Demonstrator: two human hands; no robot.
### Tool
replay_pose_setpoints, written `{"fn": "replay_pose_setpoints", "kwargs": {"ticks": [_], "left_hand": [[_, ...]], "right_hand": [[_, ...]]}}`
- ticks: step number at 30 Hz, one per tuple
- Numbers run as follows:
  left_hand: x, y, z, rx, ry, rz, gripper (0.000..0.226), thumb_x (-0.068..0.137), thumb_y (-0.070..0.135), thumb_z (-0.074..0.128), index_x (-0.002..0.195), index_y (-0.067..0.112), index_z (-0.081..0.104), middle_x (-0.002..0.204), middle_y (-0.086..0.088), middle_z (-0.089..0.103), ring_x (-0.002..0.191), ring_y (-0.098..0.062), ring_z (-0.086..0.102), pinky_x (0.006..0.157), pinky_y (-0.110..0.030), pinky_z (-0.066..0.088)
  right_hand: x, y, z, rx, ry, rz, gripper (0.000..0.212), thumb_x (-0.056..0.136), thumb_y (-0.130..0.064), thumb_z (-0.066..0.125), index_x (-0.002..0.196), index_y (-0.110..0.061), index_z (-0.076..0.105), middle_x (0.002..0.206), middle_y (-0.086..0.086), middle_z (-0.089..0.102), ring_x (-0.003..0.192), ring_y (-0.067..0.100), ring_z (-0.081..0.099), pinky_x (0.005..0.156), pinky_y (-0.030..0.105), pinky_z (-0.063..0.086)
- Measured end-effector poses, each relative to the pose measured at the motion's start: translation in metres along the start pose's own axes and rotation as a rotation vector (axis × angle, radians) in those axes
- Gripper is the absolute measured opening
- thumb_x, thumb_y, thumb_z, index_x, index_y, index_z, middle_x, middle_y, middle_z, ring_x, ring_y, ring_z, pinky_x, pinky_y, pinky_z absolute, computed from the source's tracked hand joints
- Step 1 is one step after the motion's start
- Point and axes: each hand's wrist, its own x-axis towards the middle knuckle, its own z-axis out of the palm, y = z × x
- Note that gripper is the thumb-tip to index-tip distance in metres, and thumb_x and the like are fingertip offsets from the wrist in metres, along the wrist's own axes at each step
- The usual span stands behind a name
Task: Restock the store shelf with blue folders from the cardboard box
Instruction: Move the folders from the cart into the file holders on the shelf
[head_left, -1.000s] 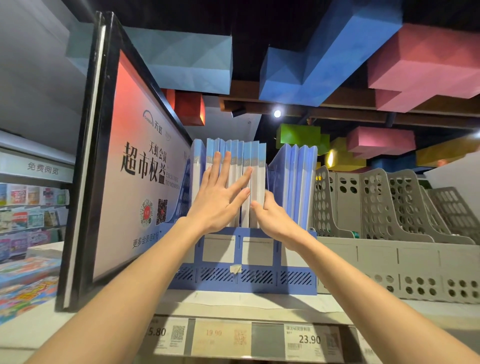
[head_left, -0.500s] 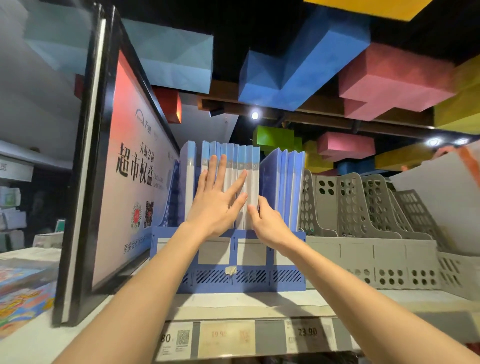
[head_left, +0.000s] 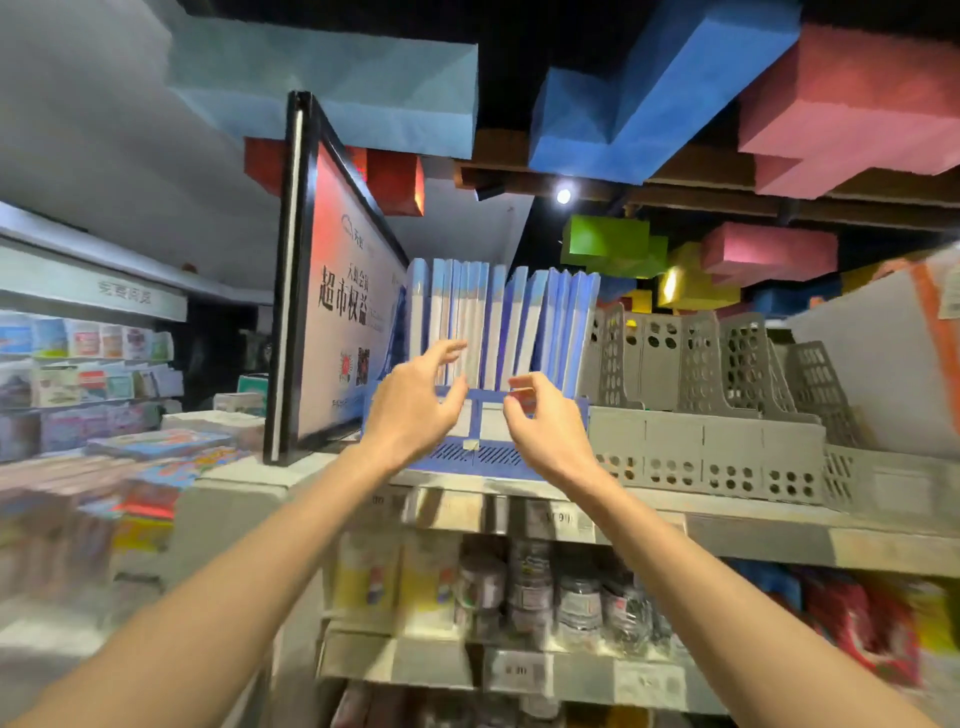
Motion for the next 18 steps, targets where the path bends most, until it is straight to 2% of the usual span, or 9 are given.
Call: {"fn": "replay_pose_setpoints", "kwargs": {"ticks": [2,5,8,11,14,18], "left_hand": [[-0.034,0.017,-0.016,-0.031,0.033,-0.075,0.031,0.098,0.033,0.058,0.128,0.03,0.062,0.115,0.01,0.074,0.103,-0.01,0.07,0.09,-0.041,0.056],[-0.091,0.041,-0.036,-0.046,0.097,-0.186,0.024,0.093,0.038,0.056,0.113,0.03,0.066,0.096,0.011,0.075,0.09,-0.007,0.07,0.084,-0.039,0.056],[-0.165,0.063,-0.066,-0.003,0.089,-0.294,0.016,0.093,0.034,0.059,0.106,0.03,0.067,0.081,0.014,0.071,0.08,-0.003,0.068,0.078,-0.033,0.054],[-0.227,0.07,-0.1,0.035,0.058,-0.388,0.014,0.092,0.034,0.058,0.103,0.032,0.066,0.082,0.013,0.074,0.079,-0.003,0.068,0.075,-0.036,0.055],[-0.298,0.073,-0.144,0.131,0.062,-0.51,0.012,0.094,0.033,0.06,0.102,0.028,0.067,0.078,0.011,0.072,0.073,-0.001,0.066,0.074,-0.036,0.055],[-0.381,0.069,-0.195,0.26,0.003,-0.644,0.01,0.096,0.028,0.061,0.105,0.029,0.066,0.08,0.011,0.073,0.074,-0.002,0.068,0.072,-0.034,0.055]], "right_hand": [[-0.035,0.0,0.001,0.078,-0.013,-0.025,0.026,0.1,-0.021,0.051,0.123,-0.012,0.06,0.114,0.002,0.067,0.105,0.015,0.061,0.094,0.031,0.048],[-0.088,-0.001,0.005,0.194,-0.004,-0.055,0.02,0.098,-0.02,0.057,0.116,-0.013,0.064,0.1,-0.003,0.069,0.087,0.008,0.061,0.079,0.021,0.043],[-0.154,-0.008,0.018,0.359,-0.068,-0.026,0.012,0.097,-0.021,0.061,0.108,-0.02,0.066,0.092,-0.01,0.07,0.081,-0.001,0.063,0.076,0.023,0.048],[-0.213,-0.016,0.041,0.461,-0.195,0.011,0.012,0.097,-0.021,0.06,0.108,-0.023,0.065,0.095,-0.011,0.071,0.087,0.002,0.066,0.077,0.027,0.054],[-0.279,-0.031,0.08,0.569,-0.371,0.087,0.012,0.097,-0.023,0.059,0.107,-0.024,0.064,0.095,-0.006,0.073,0.088,0.011,0.07,0.079,0.039,0.058],[-0.351,-0.057,0.131,0.617,-0.546,0.11,0.009,0.096,-0.022,0.061,0.103,-0.027,0.064,0.09,-0.006,0.073,0.083,0.011,0.07,0.072,0.043,0.058]]}}
